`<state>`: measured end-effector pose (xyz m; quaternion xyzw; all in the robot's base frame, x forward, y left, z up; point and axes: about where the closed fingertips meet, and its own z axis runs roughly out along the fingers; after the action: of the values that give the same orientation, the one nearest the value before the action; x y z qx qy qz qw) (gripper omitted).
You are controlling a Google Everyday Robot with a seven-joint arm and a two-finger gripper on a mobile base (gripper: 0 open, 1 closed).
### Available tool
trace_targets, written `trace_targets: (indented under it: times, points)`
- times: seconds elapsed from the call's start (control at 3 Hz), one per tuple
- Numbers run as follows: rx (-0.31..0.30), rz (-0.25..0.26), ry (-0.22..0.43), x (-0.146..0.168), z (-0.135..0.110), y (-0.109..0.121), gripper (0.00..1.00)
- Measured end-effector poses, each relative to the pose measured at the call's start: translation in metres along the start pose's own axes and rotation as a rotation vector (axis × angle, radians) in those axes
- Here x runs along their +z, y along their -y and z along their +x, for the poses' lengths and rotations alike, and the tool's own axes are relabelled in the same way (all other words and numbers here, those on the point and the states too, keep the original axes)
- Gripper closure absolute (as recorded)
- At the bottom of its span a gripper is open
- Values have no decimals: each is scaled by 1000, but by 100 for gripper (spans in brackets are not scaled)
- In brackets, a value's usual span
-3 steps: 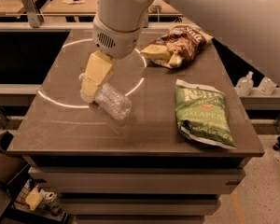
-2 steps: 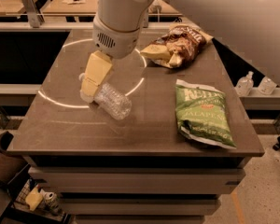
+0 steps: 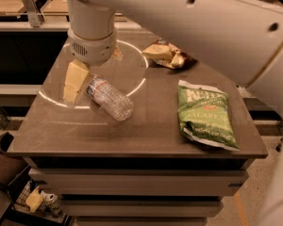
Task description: Pick water bottle
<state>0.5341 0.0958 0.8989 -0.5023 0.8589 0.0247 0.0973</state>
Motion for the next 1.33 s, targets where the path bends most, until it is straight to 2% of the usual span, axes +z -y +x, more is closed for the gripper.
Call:
trace_targets:
  times: [0.33, 0.67, 1.0, 1.33]
  points:
    - [60, -25, -52, 33, -9, -2, 0]
    - [108, -53, -58, 54, -1, 4, 0]
    - [134, -79, -30, 69, 13, 14, 17]
    - [143, -97, -7, 77, 23, 20, 41]
